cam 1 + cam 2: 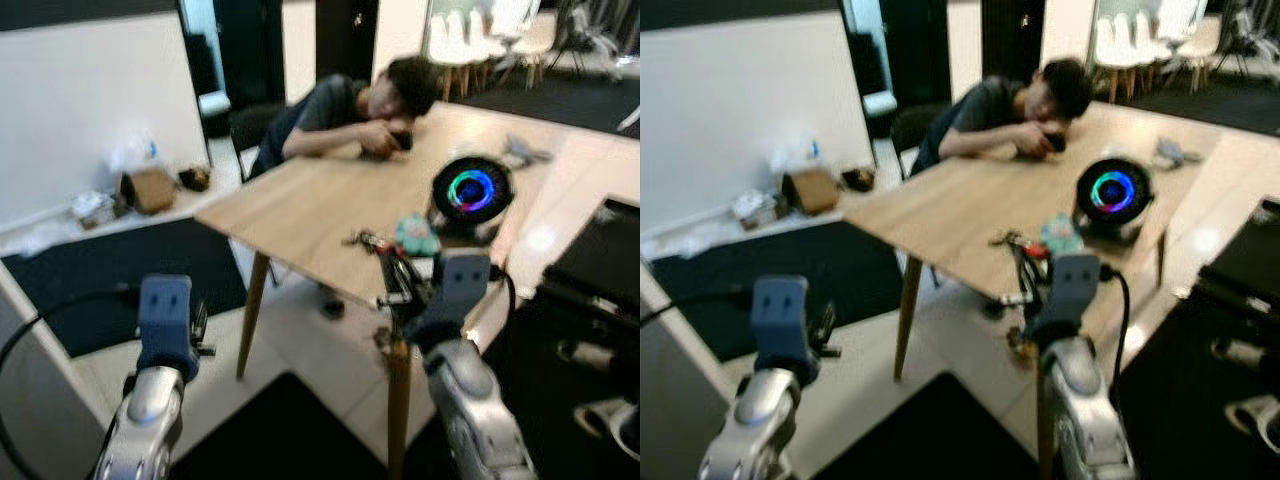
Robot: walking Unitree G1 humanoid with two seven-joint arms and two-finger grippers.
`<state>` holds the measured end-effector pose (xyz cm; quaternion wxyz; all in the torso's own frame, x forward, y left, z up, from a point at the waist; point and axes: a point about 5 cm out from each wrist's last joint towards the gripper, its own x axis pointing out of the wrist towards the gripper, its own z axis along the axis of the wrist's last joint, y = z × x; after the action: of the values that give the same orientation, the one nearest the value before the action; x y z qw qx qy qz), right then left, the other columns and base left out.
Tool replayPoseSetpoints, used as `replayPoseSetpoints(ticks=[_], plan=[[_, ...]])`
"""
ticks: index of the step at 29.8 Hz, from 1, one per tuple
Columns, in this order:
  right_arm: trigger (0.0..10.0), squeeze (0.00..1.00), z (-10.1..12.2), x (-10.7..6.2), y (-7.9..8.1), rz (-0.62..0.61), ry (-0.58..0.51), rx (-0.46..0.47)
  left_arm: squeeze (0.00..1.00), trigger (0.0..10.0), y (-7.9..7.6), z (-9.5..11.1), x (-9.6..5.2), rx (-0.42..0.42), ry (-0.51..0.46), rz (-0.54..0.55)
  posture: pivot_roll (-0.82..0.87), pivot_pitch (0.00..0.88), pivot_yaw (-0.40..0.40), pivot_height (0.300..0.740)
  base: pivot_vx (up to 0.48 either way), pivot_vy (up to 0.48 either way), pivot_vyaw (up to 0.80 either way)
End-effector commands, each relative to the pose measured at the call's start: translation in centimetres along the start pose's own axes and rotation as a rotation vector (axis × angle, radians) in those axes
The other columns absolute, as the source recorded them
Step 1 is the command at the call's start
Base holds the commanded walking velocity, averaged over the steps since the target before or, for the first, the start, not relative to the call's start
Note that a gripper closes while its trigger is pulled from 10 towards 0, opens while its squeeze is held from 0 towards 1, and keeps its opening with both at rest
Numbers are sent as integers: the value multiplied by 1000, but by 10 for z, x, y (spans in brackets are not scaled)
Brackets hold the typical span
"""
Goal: Hang keys on a hook
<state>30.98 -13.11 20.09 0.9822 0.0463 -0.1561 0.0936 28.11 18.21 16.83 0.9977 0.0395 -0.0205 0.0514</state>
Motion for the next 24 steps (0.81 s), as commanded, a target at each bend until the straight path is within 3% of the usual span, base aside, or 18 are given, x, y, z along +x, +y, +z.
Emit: replayPoseSetpoints(ticks=[1,24], plan=[[10000,0,4,1,4,12,-18,2,0,10000,0,-1,0,10,-3,-6,67,113,31,740,0,0,0],[10000,0,3,3,9,39,-15,-26,0,10000,-1,0,0,18,-14,-8,68,113,29,740,0,0,0]])
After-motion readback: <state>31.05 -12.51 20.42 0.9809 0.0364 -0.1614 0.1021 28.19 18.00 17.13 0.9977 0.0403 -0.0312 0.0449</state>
